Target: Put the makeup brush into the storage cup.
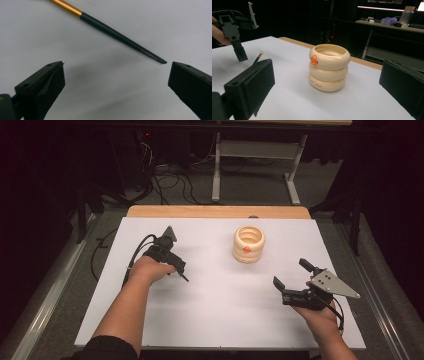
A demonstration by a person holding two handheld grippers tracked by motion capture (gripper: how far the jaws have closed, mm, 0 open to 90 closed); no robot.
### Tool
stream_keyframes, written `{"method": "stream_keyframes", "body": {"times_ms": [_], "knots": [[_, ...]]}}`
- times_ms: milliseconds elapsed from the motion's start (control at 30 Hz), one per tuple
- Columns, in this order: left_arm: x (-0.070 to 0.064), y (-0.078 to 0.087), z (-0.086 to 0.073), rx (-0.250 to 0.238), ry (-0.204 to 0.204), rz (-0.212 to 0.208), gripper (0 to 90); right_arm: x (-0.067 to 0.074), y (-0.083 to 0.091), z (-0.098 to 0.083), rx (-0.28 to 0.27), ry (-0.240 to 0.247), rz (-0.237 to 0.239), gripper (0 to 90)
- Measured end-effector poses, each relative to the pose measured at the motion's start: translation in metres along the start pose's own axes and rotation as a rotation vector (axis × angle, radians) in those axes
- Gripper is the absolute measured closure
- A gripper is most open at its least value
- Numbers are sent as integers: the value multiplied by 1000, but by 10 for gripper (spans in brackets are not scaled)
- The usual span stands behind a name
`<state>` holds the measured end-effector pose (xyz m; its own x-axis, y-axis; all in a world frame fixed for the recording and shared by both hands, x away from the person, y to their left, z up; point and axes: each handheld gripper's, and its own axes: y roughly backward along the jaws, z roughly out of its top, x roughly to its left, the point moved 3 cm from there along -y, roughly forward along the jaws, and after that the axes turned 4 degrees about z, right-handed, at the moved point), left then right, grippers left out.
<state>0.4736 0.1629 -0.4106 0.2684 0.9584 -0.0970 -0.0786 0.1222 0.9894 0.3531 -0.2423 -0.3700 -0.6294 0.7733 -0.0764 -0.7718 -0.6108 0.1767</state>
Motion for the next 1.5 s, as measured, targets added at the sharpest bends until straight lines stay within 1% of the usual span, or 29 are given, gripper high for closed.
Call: {"method": "stream_keyframes", "body": {"times_ms": [400, 500, 533, 633, 667, 700, 733, 800, 833, 867, 900, 933, 967, 1067, 1167, 1200, 1233, 1300, 1400, 1500], "knots": [[-3, -5, 3, -8, 5, 8, 52, 1, 0, 0, 0, -2, 1, 13], [-7, -6, 3, -46, 13, 10, 82, 1, 0, 0, -1, 0, 2, 13], [-7, -6, 3, -46, 13, 10, 82, 1, 0, 0, -1, 0, 2, 13], [-11, -7, 2, -74, 8, 30, 90, 1, 0, 1, -5, 3, 4, 13], [-15, -8, 2, -95, 10, 33, 94, 1, 0, 1, -5, 3, 4, 13], [-15, -8, 2, -95, 10, 33, 95, 1, 0, 1, -5, 3, 4, 13], [-16, -8, 3, -110, 18, 32, 100, 1, 0, 0, -4, 3, 5, 13], [-19, -9, 3, -118, 27, 29, 103, 1, 0, 0, -3, 1, 2, 13], [-20, -10, 3, -119, 22, 32, 126, 1, 0, 1, -5, 3, 5, 13], [-22, -12, 3, -119, 22, 32, 126, 1, 0, 1, -5, 3, 5, 13], [-25, -13, 3, -124, 23, 34, 148, 1, 0, 1, -6, 4, 5, 13], [-25, -13, 3, -124, 23, 34, 156, 1, 0, 1, -6, 4, 5, 13], [-28, -14, 3, -134, 26, 38, 161, 1, 0, 1, -8, 1, 4, 13], [-28, -16, 3, -144, 35, 50, 166, 1, 1, 1, -6, 0, 4, 13], [-28, -16, 2, -166, 47, 69, 217, 1, 1, 1, -6, -6, 5, 13], [-28, -15, 2, -168, 45, 68, 248, 1, 1, 1, -9, -11, 6, 14], [-28, -15, 1, -178, 49, 58, 248, 1, 1, 1, -9, -11, 6, 14], [-26, -15, 0, -196, 66, 59, 301, 1, 1, 1, -8, -8, 6, 15], [-24, -17, -2, -195, 82, 58, 315, 1, 1, 1, -6, -5, 7, 15], [-23, -18, -3, -190, 87, 57, 324, 2, 1, 1, -5, -1, 8, 16]]}}
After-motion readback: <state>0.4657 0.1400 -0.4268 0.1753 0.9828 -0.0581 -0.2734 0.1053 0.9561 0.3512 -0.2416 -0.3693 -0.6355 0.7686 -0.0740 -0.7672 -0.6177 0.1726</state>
